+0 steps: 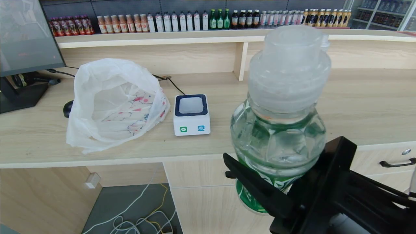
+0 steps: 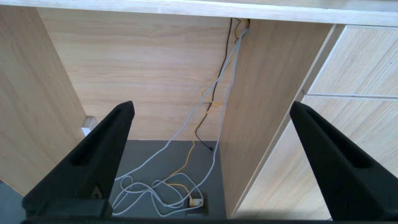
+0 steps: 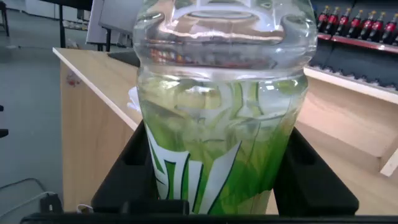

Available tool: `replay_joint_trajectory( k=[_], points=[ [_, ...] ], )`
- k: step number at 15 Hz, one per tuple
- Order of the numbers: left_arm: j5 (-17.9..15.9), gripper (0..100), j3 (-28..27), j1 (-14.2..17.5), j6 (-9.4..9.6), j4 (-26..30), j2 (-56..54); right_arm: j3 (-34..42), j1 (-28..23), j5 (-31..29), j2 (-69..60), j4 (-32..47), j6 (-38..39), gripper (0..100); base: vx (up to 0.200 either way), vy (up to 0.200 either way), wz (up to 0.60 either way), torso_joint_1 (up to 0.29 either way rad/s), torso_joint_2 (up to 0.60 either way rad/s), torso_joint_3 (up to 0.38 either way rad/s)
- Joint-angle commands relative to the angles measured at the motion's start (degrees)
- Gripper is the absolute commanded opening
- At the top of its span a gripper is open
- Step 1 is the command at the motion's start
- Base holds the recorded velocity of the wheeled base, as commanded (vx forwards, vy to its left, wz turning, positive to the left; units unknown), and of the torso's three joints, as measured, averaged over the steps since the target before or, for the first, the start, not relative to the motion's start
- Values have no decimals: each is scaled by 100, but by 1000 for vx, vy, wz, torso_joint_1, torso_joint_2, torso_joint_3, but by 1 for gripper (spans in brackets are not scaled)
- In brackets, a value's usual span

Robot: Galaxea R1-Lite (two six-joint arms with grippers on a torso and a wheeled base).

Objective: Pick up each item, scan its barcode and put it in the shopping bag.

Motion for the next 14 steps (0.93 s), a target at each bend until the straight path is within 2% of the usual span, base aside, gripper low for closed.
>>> replay_joint_trajectory(
  k=[1,4,5,8,10,14],
  points=[
    [0,100,0,1,2,-1,-2,-131,-192,-31,372,-6,451,0,0,0,0,0,0,0],
    [0,100,0,1,2,-1,-2,-122,-649,-4,565,-6,1234,0,0,0,0,0,0,0],
    [0,100,0,1,2,-1,-2,-149,-1044,-13,697,-6,1787,0,0,0,0,0,0,0],
    [0,100,0,1,2,-1,-2,-272,-1615,4,1066,-6,2227,0,0,0,0,0,0,0],
    [0,100,0,1,2,-1,-2,-439,-1800,-4,1145,-6,2499,0,0,0,0,0,0,0],
    [0,100,0,1,2,-1,-2,-940,-2178,-31,1277,-6,2552,0,0,0,0,0,0,0]
  ],
)
